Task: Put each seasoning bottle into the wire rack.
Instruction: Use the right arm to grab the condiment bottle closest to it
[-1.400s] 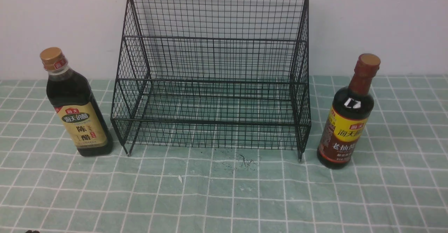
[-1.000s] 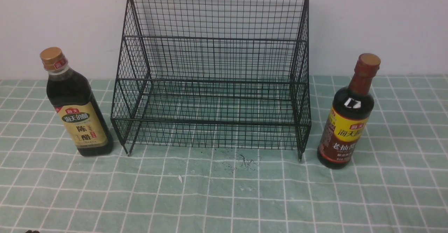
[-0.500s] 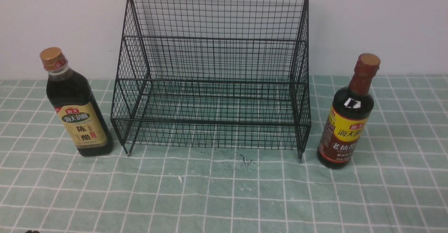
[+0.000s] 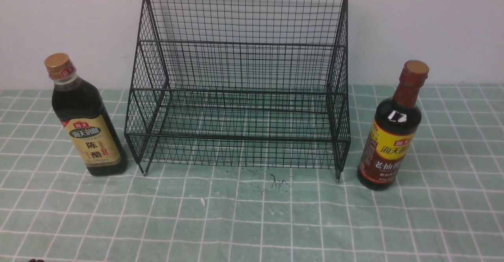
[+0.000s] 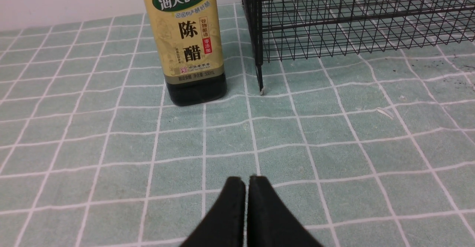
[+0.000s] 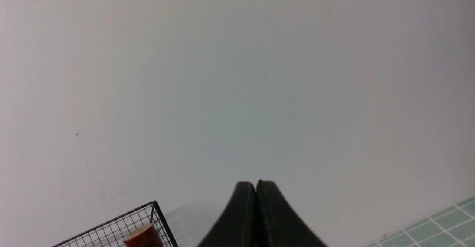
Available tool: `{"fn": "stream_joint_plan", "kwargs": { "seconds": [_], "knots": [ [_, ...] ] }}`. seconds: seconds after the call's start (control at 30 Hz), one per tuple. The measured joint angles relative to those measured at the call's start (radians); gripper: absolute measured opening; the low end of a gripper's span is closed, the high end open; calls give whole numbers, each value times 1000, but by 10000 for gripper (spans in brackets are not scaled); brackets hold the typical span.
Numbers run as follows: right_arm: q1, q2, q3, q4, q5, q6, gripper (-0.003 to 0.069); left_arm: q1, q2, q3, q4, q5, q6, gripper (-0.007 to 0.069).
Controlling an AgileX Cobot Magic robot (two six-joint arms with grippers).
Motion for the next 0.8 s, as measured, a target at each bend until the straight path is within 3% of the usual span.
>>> {"fn": "stream_joint_plan", "kwargs": {
  "seconds": [0.23, 0.5, 0.67, 0.8],
  "knots": [
    [95, 328, -343, -226, 284, 8, -14, 0, 0, 0, 0, 0, 0, -6],
    [257, 798, -630, -311, 344, -112, 15, 0, 0, 0, 0, 0, 0, -6],
    [332, 1049, -789, -322, 344, -166, 141, 0, 0, 0, 0, 0, 0, -6],
    [339, 1171, -889, -323, 332, -169, 330, 0, 0, 0, 0, 0, 0, -6]
  ]
}}
